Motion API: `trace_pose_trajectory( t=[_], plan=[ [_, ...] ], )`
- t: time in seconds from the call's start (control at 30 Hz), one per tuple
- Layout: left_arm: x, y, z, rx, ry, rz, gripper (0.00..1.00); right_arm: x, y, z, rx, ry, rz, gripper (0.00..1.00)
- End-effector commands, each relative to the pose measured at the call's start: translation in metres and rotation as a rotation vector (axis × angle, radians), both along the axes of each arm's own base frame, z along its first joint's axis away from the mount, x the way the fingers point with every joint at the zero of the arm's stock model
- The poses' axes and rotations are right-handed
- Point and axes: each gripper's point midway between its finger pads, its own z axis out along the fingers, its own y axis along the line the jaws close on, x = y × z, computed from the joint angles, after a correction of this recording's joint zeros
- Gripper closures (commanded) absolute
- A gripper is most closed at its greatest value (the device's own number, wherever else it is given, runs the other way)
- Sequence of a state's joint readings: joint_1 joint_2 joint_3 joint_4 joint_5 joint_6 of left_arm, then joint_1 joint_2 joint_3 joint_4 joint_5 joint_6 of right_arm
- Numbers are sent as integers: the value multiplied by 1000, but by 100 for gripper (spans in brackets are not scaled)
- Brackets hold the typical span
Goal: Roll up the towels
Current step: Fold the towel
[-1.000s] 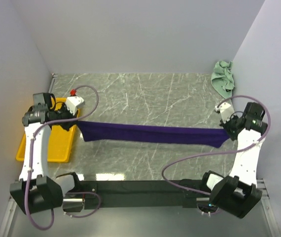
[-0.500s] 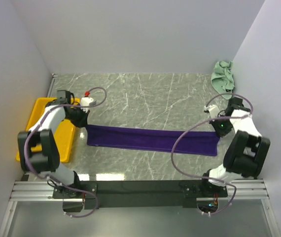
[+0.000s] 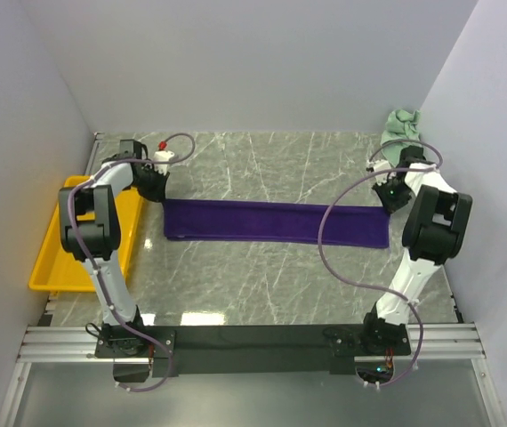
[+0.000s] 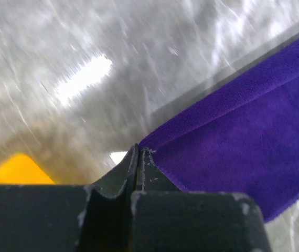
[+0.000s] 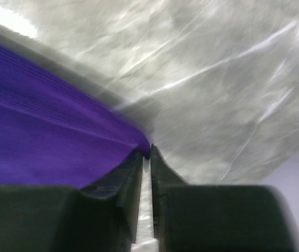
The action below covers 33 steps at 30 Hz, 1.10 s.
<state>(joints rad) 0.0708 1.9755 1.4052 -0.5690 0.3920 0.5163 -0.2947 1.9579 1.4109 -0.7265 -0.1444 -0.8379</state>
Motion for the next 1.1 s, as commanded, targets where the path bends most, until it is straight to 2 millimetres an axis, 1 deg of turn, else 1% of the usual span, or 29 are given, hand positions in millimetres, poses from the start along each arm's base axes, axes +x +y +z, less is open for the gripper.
trace_pose_trajectory(
  t=[0.0, 0.03, 0.07, 0.1, 0.13, 0.17, 0.2, 0.27, 0.3, 0.33, 0.37, 0.43, 0.47, 0.5, 0.53, 0.57, 0.63, 0.67, 0.7, 0.77, 0.8, 0.83, 0.87, 0.9, 0.93, 0.97, 1.0, 1.07],
  plan=[
    [28, 23, 4, 69, -35, 84, 98, 28, -32, 11, -114, -40, -75, 80],
    [34, 24, 7, 67, -45, 91, 98, 33, -33, 11, -112, -44, -88, 76],
    [35, 24, 2, 64, -30, 99, 97, 37, -33, 11, -108, -45, -98, 73],
    [37, 24, 2, 62, -30, 100, 94, 45, -35, 11, -104, -55, -108, 68],
    [40, 24, 3, 63, -34, 104, 93, 49, -34, 10, -97, -53, -119, 65],
    [41, 24, 0, 61, -24, 106, 91, 52, -34, 11, -96, -56, -125, 62],
    [41, 23, 0, 59, -15, 107, 87, 59, -35, 12, -96, -61, -131, 59],
    [44, 24, 0, 63, -16, 110, 79, 65, -35, 10, -95, -58, -153, 58],
    [42, 24, 1, 62, -2, 111, 76, 71, -38, 17, -98, -76, -164, 57],
    [44, 23, 4, 59, -7, 108, 74, 74, -36, 19, -88, -82, -185, 57],
    [44, 24, 6, 61, -4, 119, 68, 77, -37, 22, -83, -87, -198, 56],
    [46, 24, 14, 58, -11, 126, 64, 77, -37, 34, -70, -92, -235, 55],
    [46, 22, 20, 51, -19, 121, 59, 78, -35, 42, -50, -104, -245, 54],
    [47, 22, 24, 47, -26, 121, 50, 71, -32, 46, -35, -84, -257, 52],
    [47, 19, 28, 39, -30, 114, 49, 67, -27, 48, -13, -72, -274, 52],
    [48, 17, 36, 27, -42, 109, 47, 63, -22, 56, 11, -72, -284, 51],
    [49, 12, 47, 11, -60, 97, 46, 46, -11, 58, 56, -23, -320, 51],
    [49, 8, 56, -3, -74, 91, 45, 40, -7, 64, 70, -20, -332, 51],
    [50, 5, 62, -7, -87, 82, 45, 28, 1, 61, 98, 26, -343, 50],
    [50, -2, 76, -19, -113, 73, 43, 12, 8, 61, 132, 72, -399, 48],
    [50, -7, 81, -33, -121, 62, 35, 3, 13, 56, 153, 107, -411, 45],
    [49, -13, 86, -43, -127, 51, 34, -3, 17, 54, 169, 131, -443, 44],
    [48, -17, 94, -55, -139, 48, 31, -13, 23, 49, 187, 158, -458, 44],
    [47, -25, 99, -73, -144, 30, 23, -17, 26, 46, 201, 166, -469, 44],
    [47, -27, 103, -81, -152, 30, 22, -20, 28, 43, 205, 171, -492, 44],
    [45, -31, 109, -95, -160, 36, 21, -19, 27, 42, 203, 151, -503, 44],
    [46, -33, 112, -101, -172, 34, 20, -26, 29, 33, 201, 174, -515, 45],
    [44, -38, 117, -113, -178, 30, 20, -30, 31, 24, 198, 192, -535, 47]
  ],
)
